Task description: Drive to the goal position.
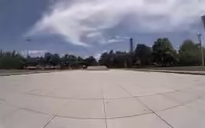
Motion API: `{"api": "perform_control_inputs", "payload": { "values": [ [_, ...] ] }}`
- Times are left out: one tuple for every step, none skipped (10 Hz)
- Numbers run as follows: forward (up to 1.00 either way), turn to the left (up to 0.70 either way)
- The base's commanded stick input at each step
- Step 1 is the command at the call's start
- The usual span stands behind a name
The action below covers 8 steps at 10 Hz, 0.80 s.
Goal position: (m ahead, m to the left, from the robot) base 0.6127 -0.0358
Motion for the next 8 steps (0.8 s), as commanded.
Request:
{"api": "perform_control_inputs", "payload": {
  "values": [
    [1.00,0.00],
    [1.00,0.00],
    [1.00,0.00],
    [1.00,0.00],
    [1.00,0.00],
    [1.00,0.00],
    [1.00,0.00],
    [1.00,0.00]
  ]
}}
